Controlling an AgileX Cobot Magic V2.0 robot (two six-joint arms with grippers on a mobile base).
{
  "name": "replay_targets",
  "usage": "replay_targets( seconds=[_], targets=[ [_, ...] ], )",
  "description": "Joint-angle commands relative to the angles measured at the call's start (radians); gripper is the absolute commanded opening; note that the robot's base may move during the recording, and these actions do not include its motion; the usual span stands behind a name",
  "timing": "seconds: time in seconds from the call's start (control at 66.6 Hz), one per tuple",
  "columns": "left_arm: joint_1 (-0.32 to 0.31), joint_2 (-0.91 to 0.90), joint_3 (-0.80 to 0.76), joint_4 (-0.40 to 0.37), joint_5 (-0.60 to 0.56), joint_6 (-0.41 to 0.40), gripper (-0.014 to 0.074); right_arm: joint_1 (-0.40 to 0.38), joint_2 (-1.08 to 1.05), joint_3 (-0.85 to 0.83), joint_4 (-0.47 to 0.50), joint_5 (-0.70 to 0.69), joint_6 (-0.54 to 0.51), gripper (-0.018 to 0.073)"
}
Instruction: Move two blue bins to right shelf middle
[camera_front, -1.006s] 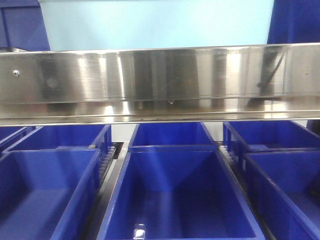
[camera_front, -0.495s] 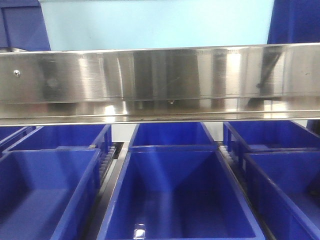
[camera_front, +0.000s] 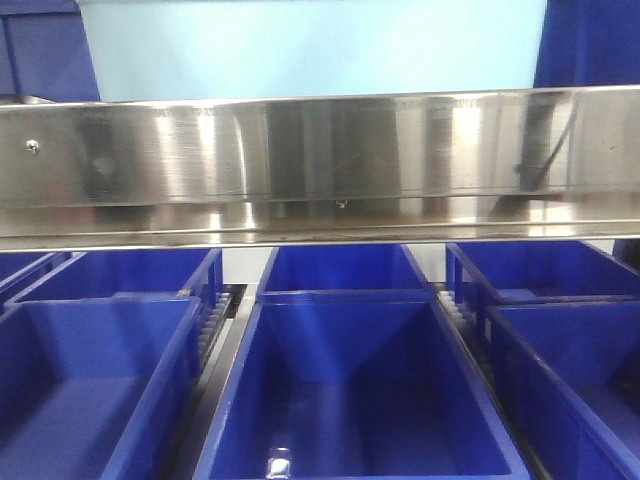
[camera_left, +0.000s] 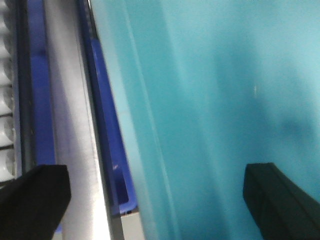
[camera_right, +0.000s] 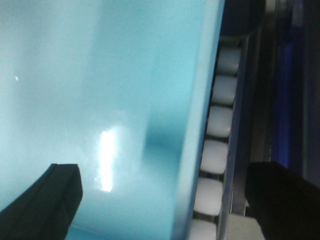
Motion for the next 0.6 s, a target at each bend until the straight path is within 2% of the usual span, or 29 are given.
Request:
replay_targets(
  seconds=[0.0, 0.105, 0.18, 0.27, 0.36, 0.405, 0.525, 0.585],
  targets=[
    [-0.002, 0.001, 0.004, 0.002, 0.016, -0.017, 0.061, -0.002, 0.004, 0.007, 0.015, 0.013, -0.009, 0.0568],
    [-0.002, 0.014, 0.009, -0.006, 0.023, -0.023, 0.0608, -0.002, 0.009, 0.023, 0.018, -0.007, -0.009, 0.0564],
    [-0.002, 0.033, 0.009, -0.022, 0.028, -0.023, 0.0608, -0.002, 0.013, 0.033, 0.021, -0.026, -0.009, 0.0515],
    [-0.002, 0.052, 0.009, -0.05, 0.03, -0.023, 0.0606, -0.002, 0.017, 0.047, 0.021, -0.042, -0.009, 0.0392],
    [-0.002, 0.067, 0.009, -0.067, 0.03, -0.023, 0.0561, -0.002, 0.025, 0.054, 0.021, -0.042, -0.009, 0.0211],
    [-0.002, 0.071, 0.009, -0.07, 0.03, -0.023, 0.048, -0.002, 0.03, 0.056, 0.022, -0.044, -0.009, 0.0083],
    [-0.002, 0.071, 0.009, -0.072, 0.03, -0.023, 0.0211, -0.002, 0.038, 0.056, 0.023, -0.044, -0.009, -0.016],
    [-0.002, 0.071, 0.009, -0.078, 0.03, -0.023, 0.0051, -0.002, 0.043, 0.056, 0.023, -0.046, -0.009, -0.0159]
  ],
)
